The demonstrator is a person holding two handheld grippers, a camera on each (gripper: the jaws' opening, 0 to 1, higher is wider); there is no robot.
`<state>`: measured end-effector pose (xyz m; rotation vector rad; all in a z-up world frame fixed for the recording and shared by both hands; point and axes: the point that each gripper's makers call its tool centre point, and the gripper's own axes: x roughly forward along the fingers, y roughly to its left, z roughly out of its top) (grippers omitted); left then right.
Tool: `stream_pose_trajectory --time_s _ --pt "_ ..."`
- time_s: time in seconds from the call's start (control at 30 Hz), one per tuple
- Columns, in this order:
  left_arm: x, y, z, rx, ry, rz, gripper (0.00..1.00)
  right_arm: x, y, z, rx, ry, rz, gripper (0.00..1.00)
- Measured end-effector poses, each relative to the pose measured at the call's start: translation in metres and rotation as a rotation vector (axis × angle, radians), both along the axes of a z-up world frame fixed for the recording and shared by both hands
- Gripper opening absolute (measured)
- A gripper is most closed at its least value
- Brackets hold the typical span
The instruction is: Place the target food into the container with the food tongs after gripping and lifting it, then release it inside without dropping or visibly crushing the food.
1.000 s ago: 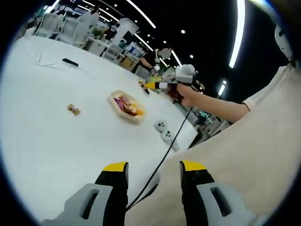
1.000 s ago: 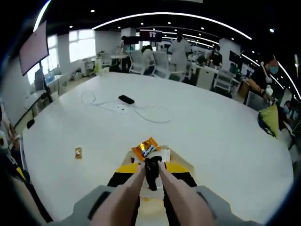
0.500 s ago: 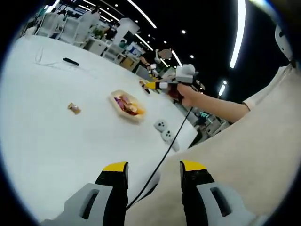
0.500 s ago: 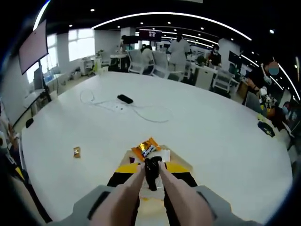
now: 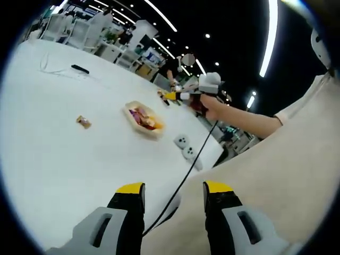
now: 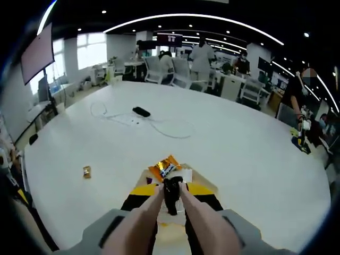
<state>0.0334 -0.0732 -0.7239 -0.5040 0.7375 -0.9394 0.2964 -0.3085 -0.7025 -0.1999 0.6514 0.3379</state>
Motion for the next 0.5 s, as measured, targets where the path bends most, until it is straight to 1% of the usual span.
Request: stream_pose_trajectory --time_s 0.5 --pt "0.0032 0.0 -0.0004 -0.003 0.0 0.012 0.43 0.0037 0.0011 -0.0028 0.0 0.007 -0.003 0.2"
